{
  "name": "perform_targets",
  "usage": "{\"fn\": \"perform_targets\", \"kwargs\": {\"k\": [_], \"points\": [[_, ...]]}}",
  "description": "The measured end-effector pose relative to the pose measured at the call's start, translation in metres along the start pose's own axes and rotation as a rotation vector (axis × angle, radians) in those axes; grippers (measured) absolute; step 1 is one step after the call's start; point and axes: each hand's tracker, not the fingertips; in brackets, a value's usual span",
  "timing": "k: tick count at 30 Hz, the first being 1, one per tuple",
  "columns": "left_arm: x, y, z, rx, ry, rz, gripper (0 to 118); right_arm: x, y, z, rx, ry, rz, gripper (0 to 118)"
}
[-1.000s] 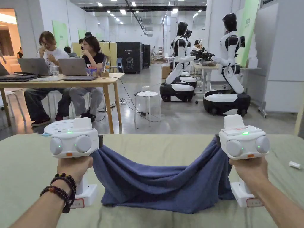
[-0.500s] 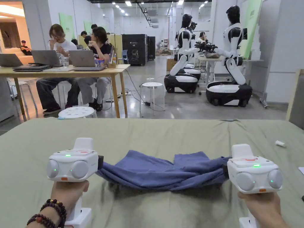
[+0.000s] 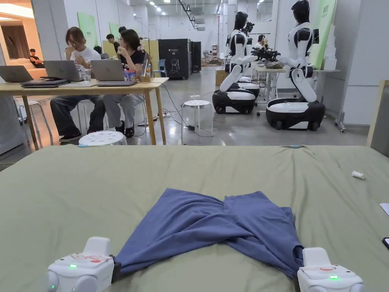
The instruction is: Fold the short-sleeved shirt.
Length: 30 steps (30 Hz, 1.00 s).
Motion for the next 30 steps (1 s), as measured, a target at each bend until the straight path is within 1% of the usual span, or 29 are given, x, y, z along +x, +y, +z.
{"fn": "perform_targets", "kwargs": {"k": [2, 3, 4, 5, 6, 7, 8, 10, 11, 12, 13, 14, 15, 16, 17, 19, 20, 23, 24, 25, 26, 27, 30], "points": [[-0.001, -0.002, -0.005, -0.014, -0.006, 0.010, 2, 0.001, 0.005, 0.006, 0.022, -0.001, -0.014, 15], [-0.003, 0.000, -0.006, -0.018, -0.016, 0.025, 6, 0.002, 0.009, 0.009, 0.034, 0.001, -0.014, 24], [-0.005, 0.004, -0.007, -0.022, -0.024, 0.042, 24, 0.007, 0.014, 0.008, 0.046, -0.006, -0.013, 57], [-0.007, 0.009, -0.007, -0.025, -0.030, 0.056, 53, 0.009, 0.019, 0.011, 0.061, -0.007, -0.015, 87], [-0.005, 0.014, -0.003, -0.015, -0.035, 0.067, 85, 0.011, 0.024, 0.016, 0.078, -0.010, -0.025, 114], [-0.005, 0.020, 0.000, 0.008, -0.044, 0.071, 113, 0.012, 0.029, 0.020, 0.103, -0.015, -0.039, 118], [-0.005, 0.028, 0.004, 0.051, -0.055, 0.072, 118, 0.017, 0.035, 0.025, 0.165, -0.014, -0.044, 113], [-0.002, 0.042, 0.007, 0.080, -0.059, 0.049, 118, 0.017, 0.049, 0.030, 0.154, -0.017, -0.044, 113], [-0.001, 0.050, 0.008, 0.080, -0.055, 0.037, 114, 0.017, 0.055, 0.029, 0.163, -0.016, -0.042, 110], [0.002, 0.055, 0.009, 0.095, -0.048, 0.012, 100, 0.016, 0.062, 0.026, 0.169, -0.009, -0.028, 102], [0.004, 0.059, 0.009, 0.116, -0.028, -0.021, 60, 0.014, 0.067, 0.025, 0.171, -0.008, -0.009, 76], [0.012, 0.063, 0.013, 0.136, 0.004, -0.054, 19, 0.010, 0.071, 0.024, 0.179, -0.015, 0.011, 40], [0.014, 0.064, 0.009, 0.141, 0.044, -0.076, 0, 0.006, 0.074, 0.022, 0.184, -0.021, 0.016, 4], [0.017, 0.065, 0.007, 0.140, 0.059, -0.068, 0, 0.003, 0.079, 0.024, 0.181, -0.023, 0.019, 0], [0.016, 0.067, 0.005, 0.125, 0.049, -0.053, 0, 0.001, 0.080, 0.024, 0.179, -0.033, 0.021, 0], [0.011, 0.068, 0.004, 0.082, -0.006, 0.047, 0, 0.000, 0.083, 0.024, 0.162, 0.019, 0.012, 0], [0.010, 0.067, 0.003, 0.075, 0.000, 0.087, 0, 0.000, 0.086, 0.015, 0.159, 0.022, 0.001, 0], [0.003, 0.058, 0.005, 0.044, 0.000, 0.070, 1, -0.005, 0.090, 0.015, 0.165, 0.030, 0.017, 0], [0.002, 0.054, 0.005, 0.018, -0.007, 0.055, 12, -0.008, 0.092, 0.015, 0.164, 0.033, 0.024, 0], [0.002, 0.049, 0.005, -0.011, -0.006, 0.046, 38, -0.009, 0.094, 0.014, 0.163, 0.038, 0.029, 0], [-0.003, 0.042, 0.005, -0.042, -0.014, 0.042, 59, -0.011, 0.095, 0.013, 0.161, 0.041, 0.030, 0], [-0.004, 0.037, 0.004, -0.080, -0.033, 0.041, 69, -0.014, 0.096, 0.012, 0.159, 0.045, 0.032, 0], [-0.007, 0.020, 0.002, -0.106, -0.048, 0.025, 69, -0.021, 0.097, 0.008, 0.155, 0.063, 0.034, 0]]}}
